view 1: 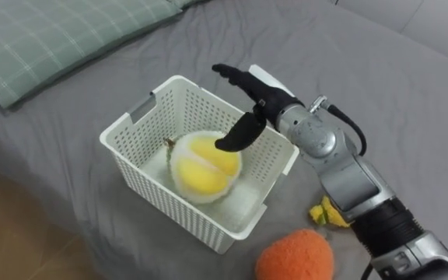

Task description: Collect toys from the bed

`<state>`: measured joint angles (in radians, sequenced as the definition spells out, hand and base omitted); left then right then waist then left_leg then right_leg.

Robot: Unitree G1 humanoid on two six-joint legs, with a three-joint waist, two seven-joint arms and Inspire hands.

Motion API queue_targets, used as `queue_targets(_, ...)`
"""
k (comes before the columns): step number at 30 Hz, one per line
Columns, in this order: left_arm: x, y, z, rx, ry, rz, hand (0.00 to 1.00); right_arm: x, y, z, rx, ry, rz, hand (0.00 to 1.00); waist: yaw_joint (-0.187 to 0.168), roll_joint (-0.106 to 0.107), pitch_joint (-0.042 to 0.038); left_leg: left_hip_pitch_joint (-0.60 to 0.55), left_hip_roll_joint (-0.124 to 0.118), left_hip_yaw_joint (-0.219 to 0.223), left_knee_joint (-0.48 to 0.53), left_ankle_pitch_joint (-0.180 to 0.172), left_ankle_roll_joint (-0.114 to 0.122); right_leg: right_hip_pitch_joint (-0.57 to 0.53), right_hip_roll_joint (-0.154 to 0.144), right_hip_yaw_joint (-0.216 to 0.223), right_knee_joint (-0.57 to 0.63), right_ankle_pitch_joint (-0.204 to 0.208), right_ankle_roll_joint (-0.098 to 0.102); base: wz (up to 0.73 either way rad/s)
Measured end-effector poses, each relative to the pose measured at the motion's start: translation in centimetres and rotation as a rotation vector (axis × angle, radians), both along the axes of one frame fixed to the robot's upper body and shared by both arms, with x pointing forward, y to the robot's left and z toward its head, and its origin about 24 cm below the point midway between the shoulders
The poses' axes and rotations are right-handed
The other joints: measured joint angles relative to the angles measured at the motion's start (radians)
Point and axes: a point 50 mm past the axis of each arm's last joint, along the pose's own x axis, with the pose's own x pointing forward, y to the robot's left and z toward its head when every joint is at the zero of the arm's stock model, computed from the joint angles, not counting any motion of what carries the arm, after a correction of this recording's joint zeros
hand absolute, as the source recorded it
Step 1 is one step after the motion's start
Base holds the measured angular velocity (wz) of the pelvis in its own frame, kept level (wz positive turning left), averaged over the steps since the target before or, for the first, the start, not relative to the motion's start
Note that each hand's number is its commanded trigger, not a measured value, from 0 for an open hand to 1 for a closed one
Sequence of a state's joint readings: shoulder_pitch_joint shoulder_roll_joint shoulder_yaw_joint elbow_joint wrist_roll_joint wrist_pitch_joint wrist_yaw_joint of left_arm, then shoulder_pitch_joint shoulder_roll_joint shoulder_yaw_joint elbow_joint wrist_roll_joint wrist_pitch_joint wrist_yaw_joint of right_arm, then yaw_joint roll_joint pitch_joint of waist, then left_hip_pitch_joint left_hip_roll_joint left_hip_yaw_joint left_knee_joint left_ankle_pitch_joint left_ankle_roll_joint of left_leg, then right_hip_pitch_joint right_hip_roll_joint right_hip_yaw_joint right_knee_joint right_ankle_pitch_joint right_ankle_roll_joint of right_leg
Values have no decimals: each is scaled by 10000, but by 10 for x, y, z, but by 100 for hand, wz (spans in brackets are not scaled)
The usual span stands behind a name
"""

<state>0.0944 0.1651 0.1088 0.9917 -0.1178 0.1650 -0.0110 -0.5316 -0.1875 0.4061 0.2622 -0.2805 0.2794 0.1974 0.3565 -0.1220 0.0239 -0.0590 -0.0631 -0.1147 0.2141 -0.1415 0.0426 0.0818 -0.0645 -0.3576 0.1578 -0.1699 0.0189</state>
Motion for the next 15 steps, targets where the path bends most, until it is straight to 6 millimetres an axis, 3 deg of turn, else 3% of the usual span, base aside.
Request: queue_targets(15,0,-3,-1,-71,42,-120,0,1,-3,2,110,-209,-314,0,-30,115,-49,28,-2,14,6,5,1,11,-9,9,-1,1,2,0)
